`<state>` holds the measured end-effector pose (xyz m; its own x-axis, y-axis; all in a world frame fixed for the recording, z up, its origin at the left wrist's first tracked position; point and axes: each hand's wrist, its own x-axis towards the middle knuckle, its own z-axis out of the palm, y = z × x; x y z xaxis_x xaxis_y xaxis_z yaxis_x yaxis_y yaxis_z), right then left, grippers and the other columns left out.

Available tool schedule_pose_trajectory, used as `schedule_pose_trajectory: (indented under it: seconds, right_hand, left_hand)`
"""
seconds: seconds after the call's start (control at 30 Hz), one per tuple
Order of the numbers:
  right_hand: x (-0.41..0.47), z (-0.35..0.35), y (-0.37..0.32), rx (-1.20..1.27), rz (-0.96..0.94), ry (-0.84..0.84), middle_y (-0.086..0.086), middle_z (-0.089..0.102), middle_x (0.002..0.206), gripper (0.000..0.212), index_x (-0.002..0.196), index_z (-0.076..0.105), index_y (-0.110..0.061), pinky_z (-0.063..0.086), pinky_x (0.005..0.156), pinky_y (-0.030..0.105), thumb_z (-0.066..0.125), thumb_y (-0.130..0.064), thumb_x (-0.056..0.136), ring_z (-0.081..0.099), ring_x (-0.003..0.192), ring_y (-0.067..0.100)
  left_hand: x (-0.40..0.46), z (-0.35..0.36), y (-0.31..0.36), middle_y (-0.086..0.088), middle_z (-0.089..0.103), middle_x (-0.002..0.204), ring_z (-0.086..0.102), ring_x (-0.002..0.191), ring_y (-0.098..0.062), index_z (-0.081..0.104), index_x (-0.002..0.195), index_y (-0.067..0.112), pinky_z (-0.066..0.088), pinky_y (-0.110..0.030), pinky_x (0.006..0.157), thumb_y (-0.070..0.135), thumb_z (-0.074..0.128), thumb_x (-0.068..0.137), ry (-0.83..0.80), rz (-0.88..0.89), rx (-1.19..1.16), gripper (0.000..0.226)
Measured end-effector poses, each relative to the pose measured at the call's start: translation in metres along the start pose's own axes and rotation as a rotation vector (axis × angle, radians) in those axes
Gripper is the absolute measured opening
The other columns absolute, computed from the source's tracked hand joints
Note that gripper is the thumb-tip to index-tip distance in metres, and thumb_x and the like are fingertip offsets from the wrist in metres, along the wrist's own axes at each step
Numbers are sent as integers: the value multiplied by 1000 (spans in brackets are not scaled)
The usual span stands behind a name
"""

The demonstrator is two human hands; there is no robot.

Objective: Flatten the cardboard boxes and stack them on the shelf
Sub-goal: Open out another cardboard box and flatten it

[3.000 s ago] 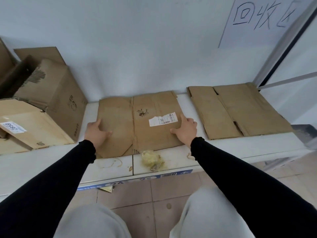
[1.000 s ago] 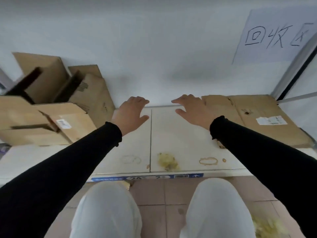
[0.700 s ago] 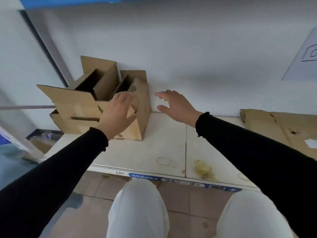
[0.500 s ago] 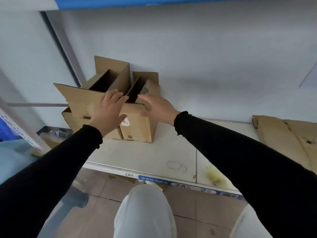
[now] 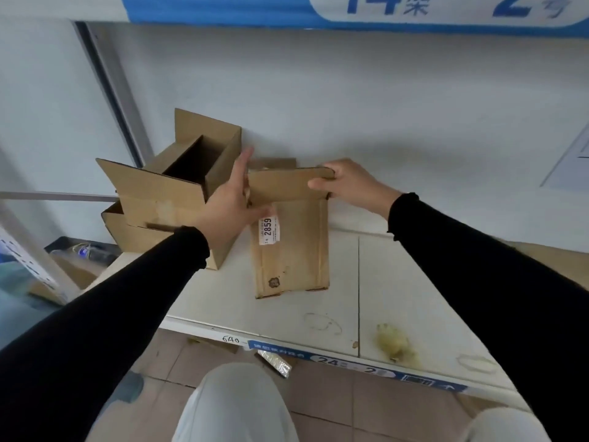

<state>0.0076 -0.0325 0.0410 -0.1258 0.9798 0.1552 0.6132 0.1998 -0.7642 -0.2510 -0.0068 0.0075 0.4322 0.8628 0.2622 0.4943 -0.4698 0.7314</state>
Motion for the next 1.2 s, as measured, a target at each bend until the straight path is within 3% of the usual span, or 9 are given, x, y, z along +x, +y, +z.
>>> schedule_pose_trajectory:
  seconds: [0.17,0.43,0.57,0.67,0.77,0.87,1.0,1.1,1.2]
  right_hand:
    - [-3,-61,-2,151,69,29,-6,74,106,9,105,68,-24,59,86,34,69,-26,97,71,97,10]
    - [-67,-86,50,10,315,324,2,53,143,59,145,45,-22,43,98,30,63,-48,96,51,132,20]
    - [-112,-64,67,166,488,73,-5,19,166,88,162,11,-28,33,114,37,64,-50,96,26,151,21]
    - [-117,-42,79,211,455,45,-10,48,148,53,148,39,-32,44,108,46,62,-25,101,47,138,24]
    - [-116,-35,80,307,464,90,-10,63,128,41,134,52,-35,49,94,36,61,-17,99,57,125,19]
    - [-112,-36,79,348,507,112,-7,60,130,43,133,53,-36,44,81,27,65,-21,94,56,121,15]
    - [-108,-34,86,331,510,184,-4,61,124,35,129,53,-27,47,86,34,66,-27,96,57,113,16]
    - [-106,-31,91,313,468,193,1,62,122,32,125,53,-20,45,73,27,67,-20,97,58,100,16]
    - [-103,-33,94,256,445,173,1,51,139,52,142,46,-18,46,77,26,69,-16,95,54,113,18]
  left_hand:
    - [22,44,44,-2,77,104,74,94,-14,70,112,13,58,-35,92,34,64,98,-49,-103,-500,26]
    - [25,118,59,8,70,95,66,88,-7,62,100,23,48,-21,74,31,50,105,459,-368,-754,16]
    - [8,140,59,12,65,101,64,95,-10,57,110,28,46,-21,78,21,48,105,582,-394,-748,12]
    - [-1,138,56,0,50,143,52,129,-18,25,155,21,42,-17,99,9,71,90,633,-360,-598,81]
    - [5,116,52,-13,3,169,7,156,-28,4,161,16,6,-40,126,12,82,75,745,-78,136,116]
    - [19,117,70,-13,-5,169,-11,155,-31,10,162,18,-12,-42,123,24,70,87,428,223,700,96]
    - [36,134,100,-12,-12,168,-17,154,-32,23,160,22,-4,-52,125,58,50,94,222,324,1113,80]
    - [47,140,114,-10,-7,169,-12,155,-28,16,161,19,-3,-49,125,61,42,96,108,405,1129,81]
    - [52,144,97,-8,0,170,-8,156,-26,10,162,20,-4,-50,125,81,25,90,-212,135,919,95]
